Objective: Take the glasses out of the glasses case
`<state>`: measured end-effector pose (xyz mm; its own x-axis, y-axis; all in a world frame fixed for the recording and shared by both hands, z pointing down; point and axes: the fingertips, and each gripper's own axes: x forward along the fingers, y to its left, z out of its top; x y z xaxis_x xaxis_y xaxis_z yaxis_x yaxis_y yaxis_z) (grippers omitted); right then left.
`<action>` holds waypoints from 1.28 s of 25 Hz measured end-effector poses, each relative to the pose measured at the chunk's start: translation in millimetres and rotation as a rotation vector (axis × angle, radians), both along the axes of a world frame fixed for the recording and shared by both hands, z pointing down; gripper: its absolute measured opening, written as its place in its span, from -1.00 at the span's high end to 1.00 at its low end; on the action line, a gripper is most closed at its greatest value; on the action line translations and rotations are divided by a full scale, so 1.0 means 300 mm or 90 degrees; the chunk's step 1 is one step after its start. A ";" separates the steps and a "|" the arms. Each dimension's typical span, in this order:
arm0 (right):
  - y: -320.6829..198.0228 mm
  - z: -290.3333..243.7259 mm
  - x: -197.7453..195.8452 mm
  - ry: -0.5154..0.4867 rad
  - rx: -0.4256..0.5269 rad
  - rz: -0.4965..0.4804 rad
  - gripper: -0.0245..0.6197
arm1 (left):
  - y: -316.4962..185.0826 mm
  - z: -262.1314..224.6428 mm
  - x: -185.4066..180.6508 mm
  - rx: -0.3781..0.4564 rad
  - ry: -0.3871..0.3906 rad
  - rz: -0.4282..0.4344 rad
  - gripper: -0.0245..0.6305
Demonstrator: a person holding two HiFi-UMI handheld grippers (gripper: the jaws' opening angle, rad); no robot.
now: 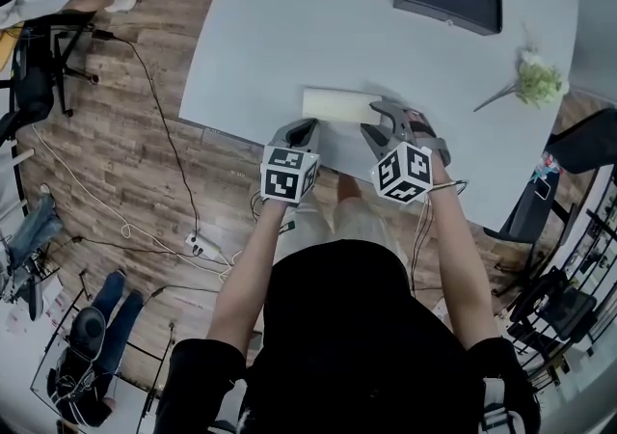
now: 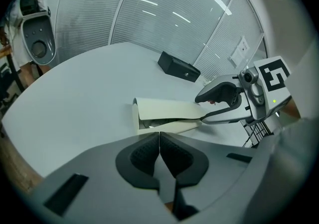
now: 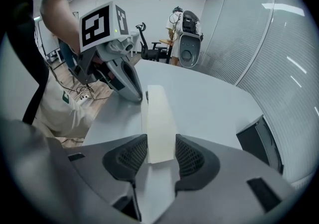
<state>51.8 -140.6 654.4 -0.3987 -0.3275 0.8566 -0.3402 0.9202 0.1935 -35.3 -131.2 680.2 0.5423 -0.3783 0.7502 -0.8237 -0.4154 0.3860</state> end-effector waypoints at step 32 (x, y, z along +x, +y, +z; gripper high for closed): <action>-0.083 -0.114 0.039 -0.017 0.070 0.021 0.82 | 0.085 -0.389 0.028 0.097 -0.007 -0.016 0.85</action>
